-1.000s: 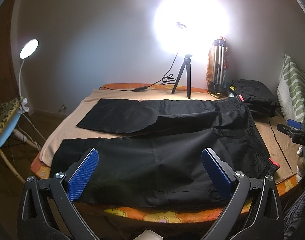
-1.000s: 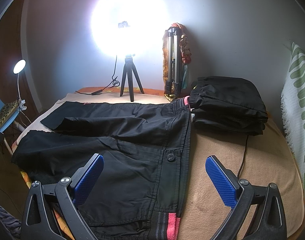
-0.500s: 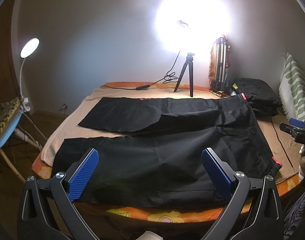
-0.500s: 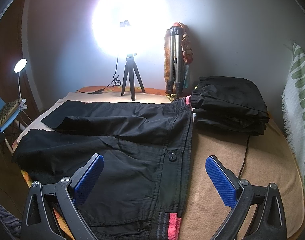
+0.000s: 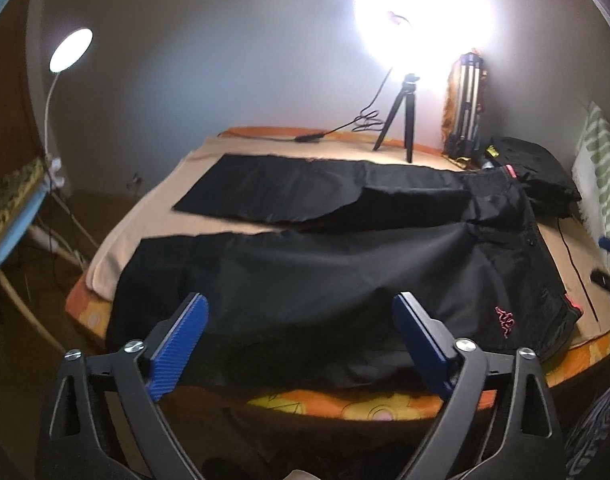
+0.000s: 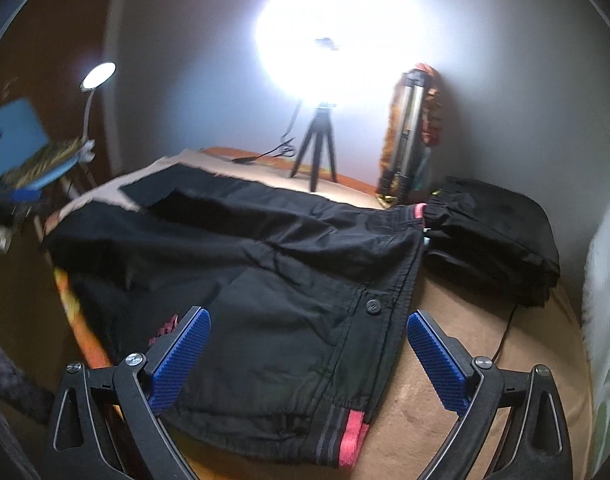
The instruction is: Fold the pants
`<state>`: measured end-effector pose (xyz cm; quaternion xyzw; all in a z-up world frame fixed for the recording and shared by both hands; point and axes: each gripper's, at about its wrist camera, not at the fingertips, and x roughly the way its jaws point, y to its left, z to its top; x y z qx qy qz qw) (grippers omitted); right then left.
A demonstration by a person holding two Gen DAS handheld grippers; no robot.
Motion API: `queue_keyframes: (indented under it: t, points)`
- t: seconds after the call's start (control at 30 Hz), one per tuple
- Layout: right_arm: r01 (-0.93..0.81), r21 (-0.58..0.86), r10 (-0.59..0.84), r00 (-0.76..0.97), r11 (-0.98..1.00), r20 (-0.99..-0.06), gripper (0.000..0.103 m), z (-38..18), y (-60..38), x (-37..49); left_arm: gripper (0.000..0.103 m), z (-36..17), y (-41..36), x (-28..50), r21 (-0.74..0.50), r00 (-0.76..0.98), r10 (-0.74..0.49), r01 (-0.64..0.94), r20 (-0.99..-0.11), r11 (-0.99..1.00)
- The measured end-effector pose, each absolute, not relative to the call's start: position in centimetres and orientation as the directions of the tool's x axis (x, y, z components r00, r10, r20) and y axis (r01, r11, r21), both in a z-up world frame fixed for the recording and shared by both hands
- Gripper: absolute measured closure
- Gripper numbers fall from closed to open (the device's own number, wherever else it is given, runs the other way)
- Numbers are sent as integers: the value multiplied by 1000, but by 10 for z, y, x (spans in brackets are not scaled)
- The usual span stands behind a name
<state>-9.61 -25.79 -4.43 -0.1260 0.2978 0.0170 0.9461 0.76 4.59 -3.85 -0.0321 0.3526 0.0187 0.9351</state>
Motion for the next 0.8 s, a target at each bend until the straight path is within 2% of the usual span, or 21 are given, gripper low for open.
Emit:
queue_keyframes:
  t: [0.23,0.43,0.57,0.7,0.8]
  points:
    - [-233,-274,2,765,933,-644,8,-67,-252,-111,22,-43,51,8,9,740,35,-39,-672,999]
    - [-359,-314,16,680,879,-733,23,-95,-247,-127,33,-53,64,13,-61,705,-11,-46,-710,997]
    - [-414,-341,9,647,844,-763,32,-110,-242,-130,40,-54,61,14,-64,702,-23,-32,-712,997]
    - [-447,-373,-14,626,813,-780,39,-121,-238,-126,41,-55,57,14,-53,701,-30,-11,-713,999]
    - [-462,-405,-34,625,789,-780,39,-125,-234,-124,41,-56,60,15,-52,698,-31,-9,-715,999]
